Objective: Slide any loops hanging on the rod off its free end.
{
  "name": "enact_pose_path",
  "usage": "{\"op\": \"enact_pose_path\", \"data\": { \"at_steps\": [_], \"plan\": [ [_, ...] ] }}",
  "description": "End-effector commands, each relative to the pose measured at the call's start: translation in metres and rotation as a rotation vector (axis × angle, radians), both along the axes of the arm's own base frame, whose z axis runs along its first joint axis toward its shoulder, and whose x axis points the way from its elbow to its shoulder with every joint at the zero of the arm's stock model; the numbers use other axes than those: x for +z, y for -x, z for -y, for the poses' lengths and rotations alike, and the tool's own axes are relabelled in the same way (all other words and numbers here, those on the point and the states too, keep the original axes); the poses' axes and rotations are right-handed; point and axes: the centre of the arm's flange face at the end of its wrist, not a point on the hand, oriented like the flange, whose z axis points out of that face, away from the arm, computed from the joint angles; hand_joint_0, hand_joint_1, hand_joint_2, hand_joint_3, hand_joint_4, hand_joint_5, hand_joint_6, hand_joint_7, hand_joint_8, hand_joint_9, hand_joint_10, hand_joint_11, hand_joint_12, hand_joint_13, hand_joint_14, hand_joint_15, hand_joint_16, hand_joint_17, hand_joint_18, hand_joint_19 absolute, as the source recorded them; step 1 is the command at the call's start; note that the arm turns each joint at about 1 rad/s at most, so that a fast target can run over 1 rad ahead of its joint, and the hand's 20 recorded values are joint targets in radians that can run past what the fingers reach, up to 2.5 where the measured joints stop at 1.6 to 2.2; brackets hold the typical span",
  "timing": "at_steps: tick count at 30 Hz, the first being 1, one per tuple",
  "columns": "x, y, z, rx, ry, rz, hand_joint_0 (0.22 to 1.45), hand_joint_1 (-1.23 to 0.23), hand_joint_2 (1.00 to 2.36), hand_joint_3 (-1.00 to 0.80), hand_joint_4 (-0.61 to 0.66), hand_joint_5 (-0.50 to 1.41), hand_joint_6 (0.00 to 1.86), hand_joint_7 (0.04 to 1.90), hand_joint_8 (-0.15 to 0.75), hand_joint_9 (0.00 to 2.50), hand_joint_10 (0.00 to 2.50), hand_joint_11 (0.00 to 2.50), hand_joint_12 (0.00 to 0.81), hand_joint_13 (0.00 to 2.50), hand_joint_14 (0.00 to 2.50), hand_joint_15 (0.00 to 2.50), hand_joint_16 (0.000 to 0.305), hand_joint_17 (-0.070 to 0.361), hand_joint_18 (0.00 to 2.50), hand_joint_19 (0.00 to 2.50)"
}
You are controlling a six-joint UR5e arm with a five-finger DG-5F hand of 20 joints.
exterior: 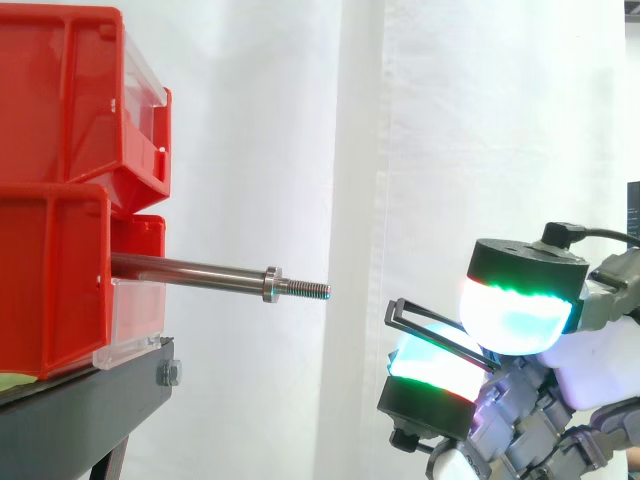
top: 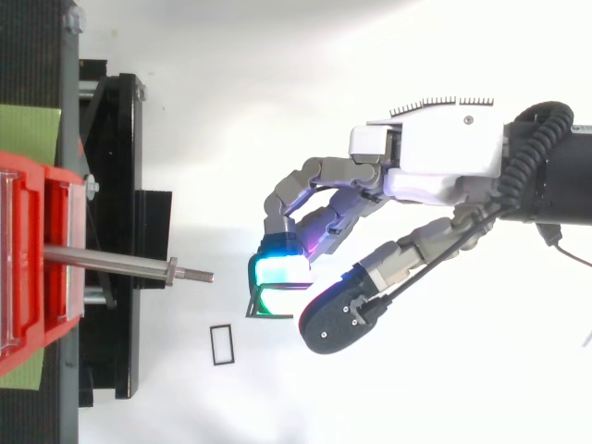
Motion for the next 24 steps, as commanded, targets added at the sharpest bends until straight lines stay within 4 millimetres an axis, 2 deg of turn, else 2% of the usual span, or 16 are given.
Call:
{"op": "enact_pose_path", "data": {
  "at_steps": [1,6,12,17,19,21,24],
  "plan": [
    [-0.0002,0.0004,-0.0007,0.000,-0.003,-0.004,0.64,-0.71,1.00,-0.50,0.08,-0.14,0.90,0.99,0.265,0.83,0.01,0.26,0.313,0.53,0.00,0.11,0.042,0.094,0.65,0.35],
    [0.0024,-0.0003,-0.0019,0.000,-0.010,-0.007,0.62,-0.59,1.00,-0.48,0.03,-0.12,0.87,1.04,0.239,0.84,0.01,0.18,0.302,0.53,0.01,0.11,0.041,0.091,0.62,0.36],
    [0.0024,0.0003,-0.0029,0.001,-0.009,-0.014,0.62,-0.55,1.01,-0.37,0.06,-0.10,0.83,1.02,0.237,0.84,0.01,0.17,0.299,0.50,0.00,0.10,0.039,0.089,0.56,0.34],
    [0.0031,-0.0003,-0.0052,0.004,-0.009,-0.013,0.62,-0.69,1.01,-0.30,0.10,-0.13,0.85,0.98,0.262,0.80,0.01,0.22,0.312,0.50,0.00,0.10,0.041,0.092,0.58,0.34],
    [0.0038,-0.0006,-0.0051,0.003,-0.009,-0.011,0.63,-0.78,1.01,-0.36,0.13,-0.15,0.87,0.96,0.265,0.78,0.01,0.24,0.316,0.50,0.00,0.10,0.042,0.094,0.59,0.34],
    [0.0038,-0.0006,-0.0051,0.003,-0.009,-0.011,0.62,-0.77,1.00,-0.44,0.14,-0.15,0.88,0.93,0.264,0.78,0.01,0.24,0.317,0.50,0.00,0.10,0.042,0.094,0.60,0.34],
    [0.0039,-0.0008,-0.0048,0.000,-0.008,-0.010,0.59,-0.65,1.00,-0.50,0.13,-0.13,0.85,0.92,0.259,0.80,0.01,0.21,0.314,0.50,0.00,0.09,0.042,0.095,0.61,0.35]
  ]
}}
